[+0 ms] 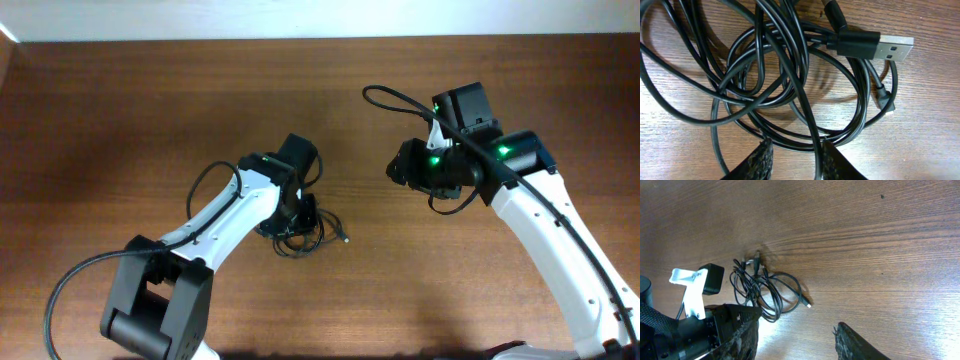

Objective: Untangle cables

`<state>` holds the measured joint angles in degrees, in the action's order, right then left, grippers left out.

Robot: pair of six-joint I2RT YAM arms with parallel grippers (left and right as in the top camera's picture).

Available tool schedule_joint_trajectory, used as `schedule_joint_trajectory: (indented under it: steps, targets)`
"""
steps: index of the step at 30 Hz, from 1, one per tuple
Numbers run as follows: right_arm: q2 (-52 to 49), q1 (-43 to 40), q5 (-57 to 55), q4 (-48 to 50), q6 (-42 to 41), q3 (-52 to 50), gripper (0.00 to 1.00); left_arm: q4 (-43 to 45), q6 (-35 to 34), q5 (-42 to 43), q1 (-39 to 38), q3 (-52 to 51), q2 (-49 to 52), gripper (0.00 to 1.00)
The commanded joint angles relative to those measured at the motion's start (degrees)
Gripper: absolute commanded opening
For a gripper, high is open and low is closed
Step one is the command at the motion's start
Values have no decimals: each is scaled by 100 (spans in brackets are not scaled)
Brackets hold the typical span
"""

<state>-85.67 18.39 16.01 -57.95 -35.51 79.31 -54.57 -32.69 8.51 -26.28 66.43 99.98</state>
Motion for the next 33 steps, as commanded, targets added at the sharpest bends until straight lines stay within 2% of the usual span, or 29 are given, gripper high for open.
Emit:
schedule_joint_trajectory:
  steps: [1,2,5,7,11,13,17,22,30,32,33]
  targets:
    - [2,-4,52,-39,79,52,50,9,-28,-81,-11,-87,42,5]
    - [2,-4,52,-39,79,52,50,9,-26,-74,-11,-87,42,0]
    - [0,-4,50,-39,79,52,54,116,533,214,-9,-44,39,0]
    - [2,-4,50,-39,79,52,55,138,1403,1036,-9,221,39,0]
    - [0,-2,52,-42,79,52,57,107,2371,2562,-9,992,-57,0]
    - [2,-4,52,-59,79,52,60,92,2426,2898,-9,1488,-188,0]
    - [2,-4,70,-76,76,52,61,94,2426,2946,-9,2396,-555,0]
    - [0,-4,673,348,76,52,61,116,2291,3123,-9,2846,-782,0]
    - [0,-4,662,1113,76,52,61,507,2291,5132,-9,2857,-804,0]
    - [0,-4,245,1189,74,52,60,505,2291,5403,-9,2857,-804,0]
    - [0,-4,-114,1187,74,52,56,505,2293,5523,-9,2857,-804,0]
